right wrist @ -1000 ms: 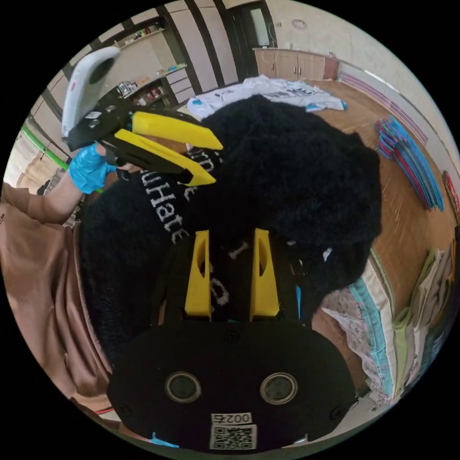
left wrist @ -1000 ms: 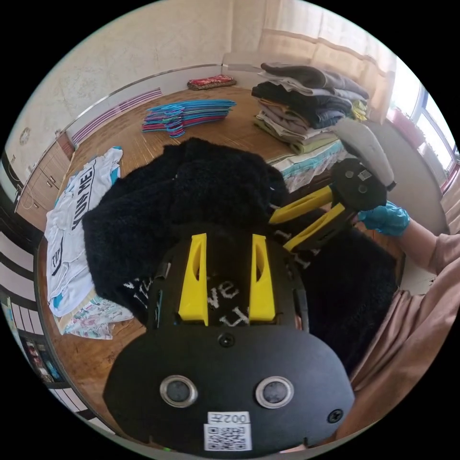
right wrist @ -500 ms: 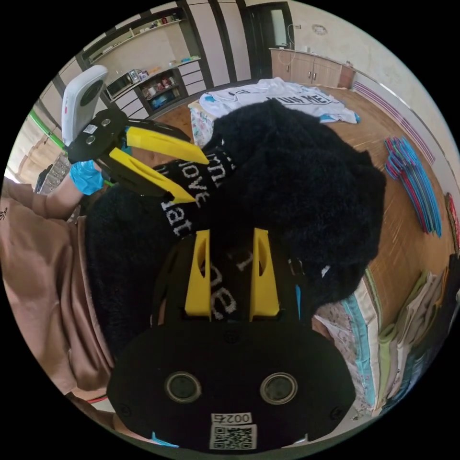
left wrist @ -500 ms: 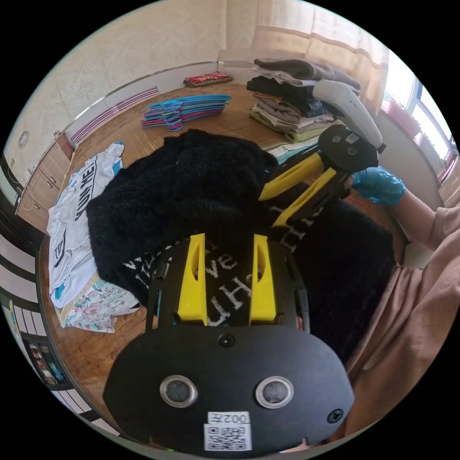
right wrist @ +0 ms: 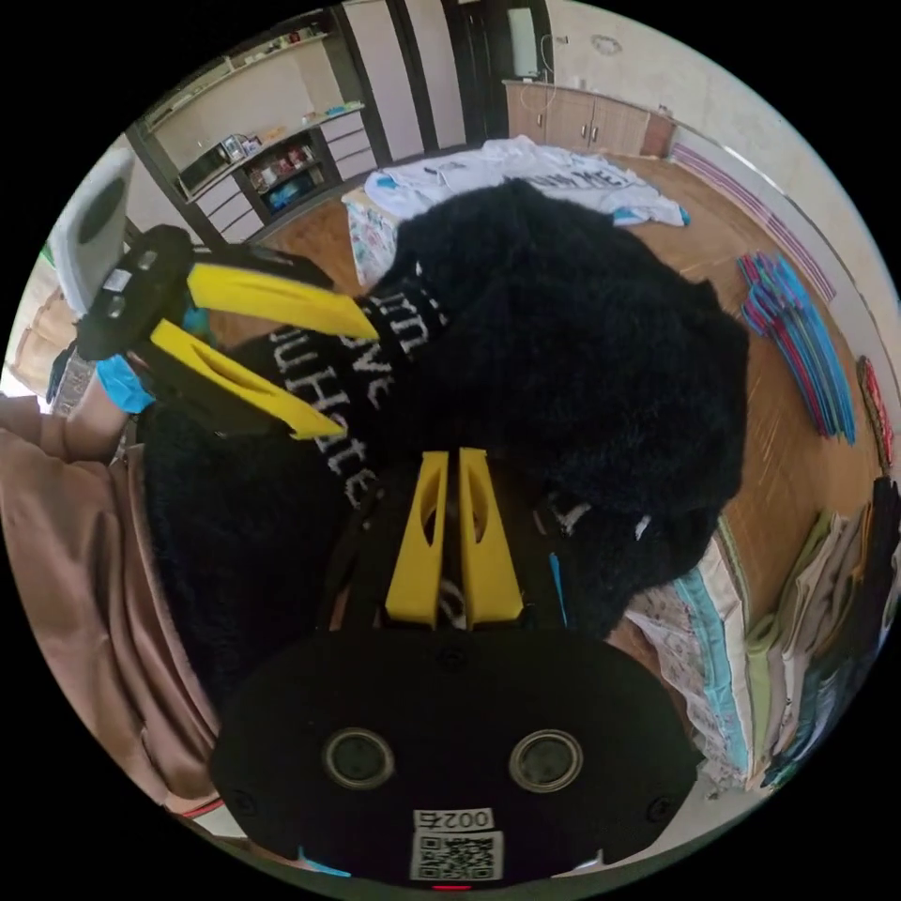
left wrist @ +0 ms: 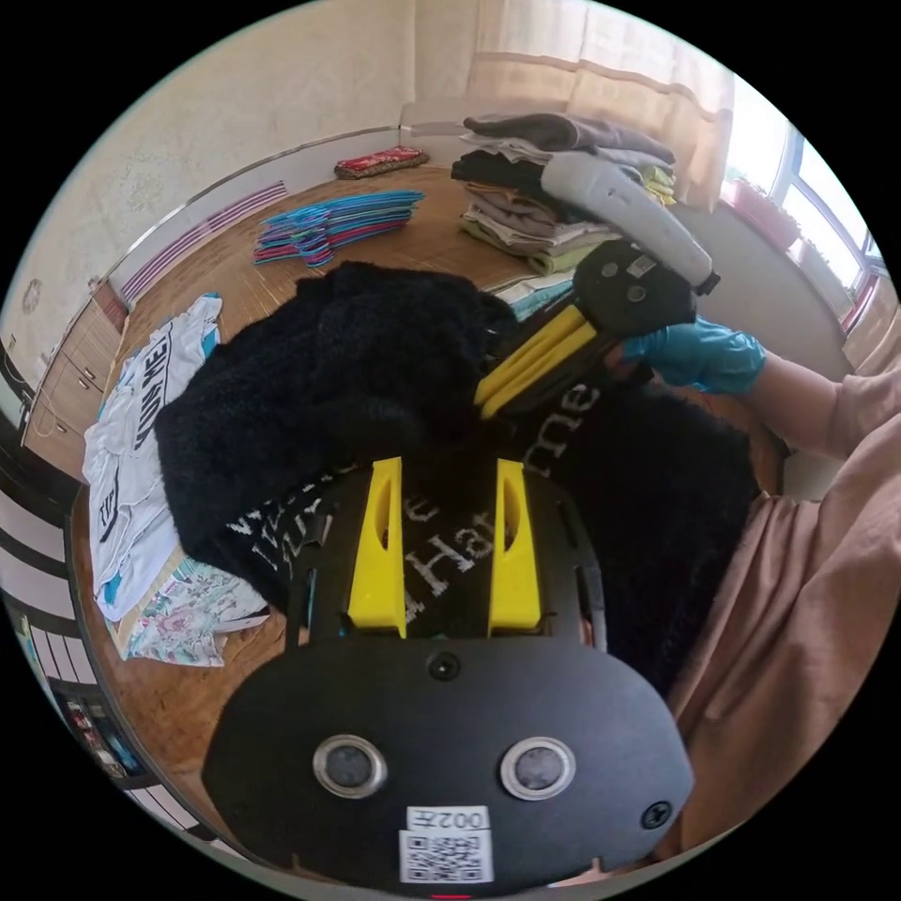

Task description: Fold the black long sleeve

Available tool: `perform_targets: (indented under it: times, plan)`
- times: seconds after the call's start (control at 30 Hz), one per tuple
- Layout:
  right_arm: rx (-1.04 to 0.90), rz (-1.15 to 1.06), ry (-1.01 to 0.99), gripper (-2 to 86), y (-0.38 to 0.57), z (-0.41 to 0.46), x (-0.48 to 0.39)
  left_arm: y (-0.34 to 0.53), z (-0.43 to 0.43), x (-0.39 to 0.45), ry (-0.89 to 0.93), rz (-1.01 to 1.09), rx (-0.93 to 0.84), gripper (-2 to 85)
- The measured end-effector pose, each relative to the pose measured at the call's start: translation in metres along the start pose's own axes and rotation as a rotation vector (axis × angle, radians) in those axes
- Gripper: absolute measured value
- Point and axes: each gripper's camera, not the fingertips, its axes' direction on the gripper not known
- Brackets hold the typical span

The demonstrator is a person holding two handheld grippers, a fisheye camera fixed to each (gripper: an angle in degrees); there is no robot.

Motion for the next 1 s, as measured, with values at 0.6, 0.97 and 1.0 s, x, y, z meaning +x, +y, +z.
perform_targets:
  times: [0.6,0.97,1.0]
  plan:
    - [0.351,-0.108,-0.065,8.8,-0.014,-0.051,-0.048,0.071,-0.023,-0.046,-0.088,-0.328,0.019,0.8]
    - [0.045,-0.174,-0.030,12.6,-0.024,0.017,-0.057,0.104,-0.034,-0.070,-0.061,-0.408,0.054,4.9]
    - [0.045,-0.177,-0.063,11.6,-0.026,0.020,-0.058,0.102,-0.034,-0.070,-0.045,-0.392,0.063,5.6]
